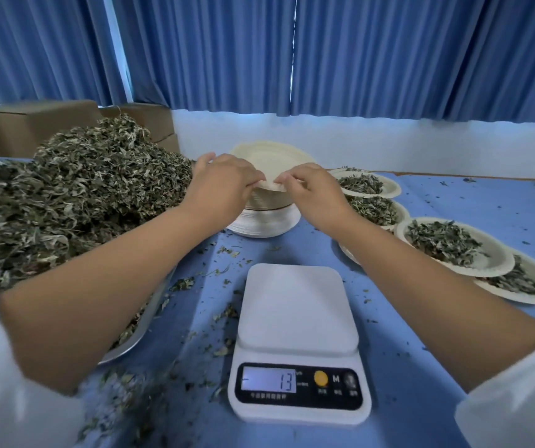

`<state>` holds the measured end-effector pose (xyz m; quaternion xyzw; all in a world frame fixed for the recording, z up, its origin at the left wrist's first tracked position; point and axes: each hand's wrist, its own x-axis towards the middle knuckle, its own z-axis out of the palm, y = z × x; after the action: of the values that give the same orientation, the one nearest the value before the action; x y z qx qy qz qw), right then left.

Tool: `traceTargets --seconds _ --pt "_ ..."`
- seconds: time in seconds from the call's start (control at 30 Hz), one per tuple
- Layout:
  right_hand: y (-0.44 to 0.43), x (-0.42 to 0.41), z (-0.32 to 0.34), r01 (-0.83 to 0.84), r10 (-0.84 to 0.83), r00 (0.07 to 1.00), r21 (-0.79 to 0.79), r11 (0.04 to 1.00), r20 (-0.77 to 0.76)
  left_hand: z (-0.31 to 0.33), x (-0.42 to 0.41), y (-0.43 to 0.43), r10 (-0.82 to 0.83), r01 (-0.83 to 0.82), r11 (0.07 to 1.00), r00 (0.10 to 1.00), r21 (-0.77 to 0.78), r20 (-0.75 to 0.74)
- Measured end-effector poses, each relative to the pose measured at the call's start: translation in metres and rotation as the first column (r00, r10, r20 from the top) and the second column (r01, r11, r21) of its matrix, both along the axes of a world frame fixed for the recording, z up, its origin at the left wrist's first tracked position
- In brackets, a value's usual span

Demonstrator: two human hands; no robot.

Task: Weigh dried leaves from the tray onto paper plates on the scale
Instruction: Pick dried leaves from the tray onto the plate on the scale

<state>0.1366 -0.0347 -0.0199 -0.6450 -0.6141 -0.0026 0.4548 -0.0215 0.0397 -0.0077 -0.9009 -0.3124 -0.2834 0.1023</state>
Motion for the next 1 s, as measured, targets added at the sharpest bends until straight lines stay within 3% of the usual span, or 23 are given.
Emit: traceTargets --seconds 0.13,0.23,0.37,0.43,0.53,0.7,0.83,1.0 --pt "-0.024 0.006 0.003 0.185 -0.177 0.966 0.024 0.982 -0.19 -0.002 -0.013 -0.029 -0.195 0.196 0.981 0.98 -0.011 0.051" --pt "-0.045 0.009 0.006 0.312 -0.277 0.89 0.042 0.949 -0.362 -0.009 -0.025 -0.053 -0.319 0.323 0.946 0.941 -0.017 0.116" --pt "-0.072 0.007 -0.003 0.267 -0.237 0.787 -0.031 0.963 -0.57 -0.031 -0.04 -0.085 -0.343 0.373 0.926 0.899 -0.063 0.274" --pt "-0.086 0.0 -0.012 0.245 -0.227 0.759 -0.054 0.968 -0.611 -0.046 -0.045 -0.1 -0.303 0.424 0.88 0.849 -0.215 0.433" --pt "-0.103 -0.011 -0.026 0.196 -0.198 0.718 -0.08 0.977 -0.667 -0.067 -0.05 -0.115 -0.178 0.541 0.73 0.74 -0.417 0.649" --pt "-0.126 -0.017 -0.045 0.179 -0.19 0.751 -0.081 0.98 -0.633 -0.084 -0.052 -0.122 0.083 0.477 0.774 0.575 -0.416 0.814" --pt "-0.132 -0.016 -0.058 0.195 -0.215 0.763 -0.099 0.976 -0.61 -0.089 -0.05 -0.125 0.179 0.408 0.751 0.63 -0.519 0.756" --pt "-0.132 -0.013 -0.066 0.146 -0.214 0.788 -0.162 0.976 -0.577 -0.089 -0.05 -0.127 0.196 0.308 0.796 0.684 -0.522 0.702"
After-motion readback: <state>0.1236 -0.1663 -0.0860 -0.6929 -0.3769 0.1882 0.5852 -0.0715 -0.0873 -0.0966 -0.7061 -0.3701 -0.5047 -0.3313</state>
